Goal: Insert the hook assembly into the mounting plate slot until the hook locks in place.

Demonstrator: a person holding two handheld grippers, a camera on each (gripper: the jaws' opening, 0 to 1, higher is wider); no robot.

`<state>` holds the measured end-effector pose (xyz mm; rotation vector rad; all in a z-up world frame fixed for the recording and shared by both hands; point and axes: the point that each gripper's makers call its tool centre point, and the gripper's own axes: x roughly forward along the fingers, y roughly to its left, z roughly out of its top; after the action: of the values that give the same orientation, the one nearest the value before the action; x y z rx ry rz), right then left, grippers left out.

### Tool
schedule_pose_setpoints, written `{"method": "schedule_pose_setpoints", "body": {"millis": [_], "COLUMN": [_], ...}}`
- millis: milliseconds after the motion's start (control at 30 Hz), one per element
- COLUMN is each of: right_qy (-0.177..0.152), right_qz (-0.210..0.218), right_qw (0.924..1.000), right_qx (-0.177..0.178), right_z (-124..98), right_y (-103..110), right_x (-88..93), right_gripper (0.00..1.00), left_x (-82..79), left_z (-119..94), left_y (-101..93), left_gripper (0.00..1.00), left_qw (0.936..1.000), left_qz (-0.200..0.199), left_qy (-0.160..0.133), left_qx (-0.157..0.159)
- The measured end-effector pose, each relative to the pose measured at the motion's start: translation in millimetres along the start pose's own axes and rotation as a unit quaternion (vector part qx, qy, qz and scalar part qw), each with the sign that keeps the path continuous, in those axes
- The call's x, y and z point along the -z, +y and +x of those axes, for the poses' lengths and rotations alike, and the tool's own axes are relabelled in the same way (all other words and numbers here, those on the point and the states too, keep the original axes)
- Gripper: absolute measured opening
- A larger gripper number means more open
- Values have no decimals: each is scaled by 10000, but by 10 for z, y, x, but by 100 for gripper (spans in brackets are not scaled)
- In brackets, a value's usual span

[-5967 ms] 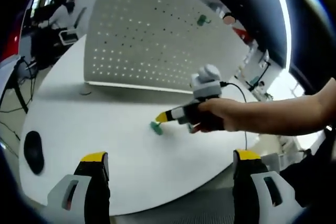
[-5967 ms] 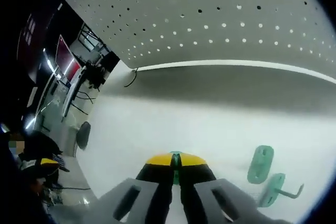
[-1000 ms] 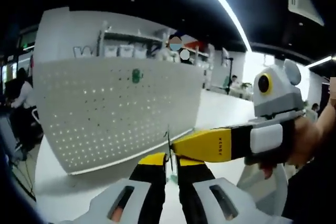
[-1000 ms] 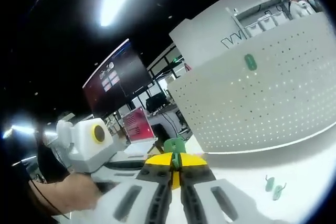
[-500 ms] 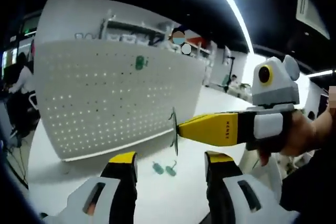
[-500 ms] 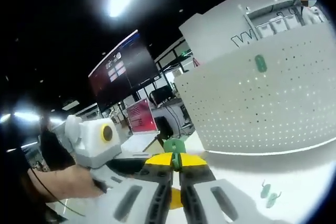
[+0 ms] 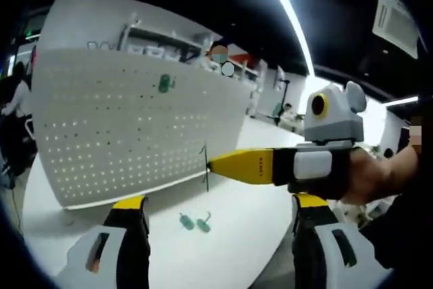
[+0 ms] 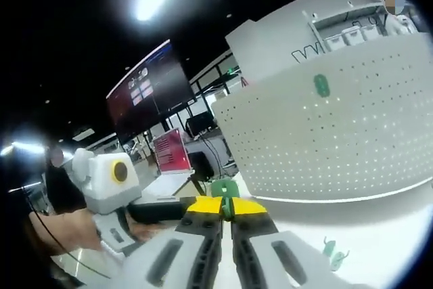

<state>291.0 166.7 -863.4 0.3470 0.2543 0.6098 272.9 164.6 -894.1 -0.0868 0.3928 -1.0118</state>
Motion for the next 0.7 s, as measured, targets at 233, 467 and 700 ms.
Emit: {"method": "schedule_pose_setpoints", "body": {"millis": [233, 467, 700], "right_qy": [-117, -367, -883], "right_qz": [-128, -200, -659], "right_qw": [9997, 9978, 9877], "right_qx": [176, 522, 1113], "right_z": [39, 99, 148], "right_y": [-70, -241, -490], "right_x": [-24, -176, -434], "right_gripper": [0, 0, 0], "left_x": [0, 47, 77], "left_z": [-23, -88, -118], "left_y": [65, 191, 278], "left_gripper": [94, 100, 100], "left_qw": [9999, 9993, 9987], "left_qz": [-91, 28, -76], "left_qy": [-43, 66, 50], "left_qx": [-104, -368, -495]}}
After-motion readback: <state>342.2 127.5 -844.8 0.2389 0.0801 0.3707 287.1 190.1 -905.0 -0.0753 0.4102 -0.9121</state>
